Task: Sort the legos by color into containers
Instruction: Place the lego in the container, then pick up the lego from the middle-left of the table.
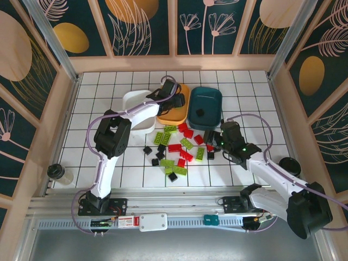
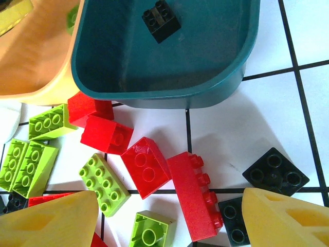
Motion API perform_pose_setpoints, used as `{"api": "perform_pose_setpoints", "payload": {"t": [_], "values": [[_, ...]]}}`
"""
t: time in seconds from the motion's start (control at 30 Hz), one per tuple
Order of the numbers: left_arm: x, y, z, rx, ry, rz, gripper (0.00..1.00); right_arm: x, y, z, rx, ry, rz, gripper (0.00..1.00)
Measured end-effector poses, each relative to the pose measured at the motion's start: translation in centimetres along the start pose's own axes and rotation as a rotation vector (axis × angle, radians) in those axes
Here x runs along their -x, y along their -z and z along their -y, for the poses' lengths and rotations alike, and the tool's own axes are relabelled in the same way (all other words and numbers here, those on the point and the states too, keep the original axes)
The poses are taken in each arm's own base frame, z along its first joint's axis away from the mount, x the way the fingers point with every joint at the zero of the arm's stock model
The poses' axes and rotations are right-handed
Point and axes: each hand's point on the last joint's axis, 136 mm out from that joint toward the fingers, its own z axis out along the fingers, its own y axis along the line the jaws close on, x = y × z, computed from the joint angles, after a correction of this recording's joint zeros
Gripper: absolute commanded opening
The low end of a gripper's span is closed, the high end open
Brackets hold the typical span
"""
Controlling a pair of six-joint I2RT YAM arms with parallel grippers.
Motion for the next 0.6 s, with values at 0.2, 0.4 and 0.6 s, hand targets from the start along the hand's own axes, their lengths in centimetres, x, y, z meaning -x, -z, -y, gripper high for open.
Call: {"api": "perform_pose_setpoints", "payload": {"t": [0.2,0.4,0.6], "values": [[1.0,1.4,0.9,-0.033,0.005,0.012,0.76,-0.1,0.3,0.0,0.002,-0.006,-0.001,0.75],[-0.3,9.1,1.9,-0.105,-0.017,0.047,0.82,-0.6,0.4,-0.6,0.019,-0.003,-0.012,0.75],[-7.4,16.1,3.5,-0.213,-0.102,0.023,0.83,-1.8,0.3,-0.7,0.024,0.007,-0.038,0.75]]}}
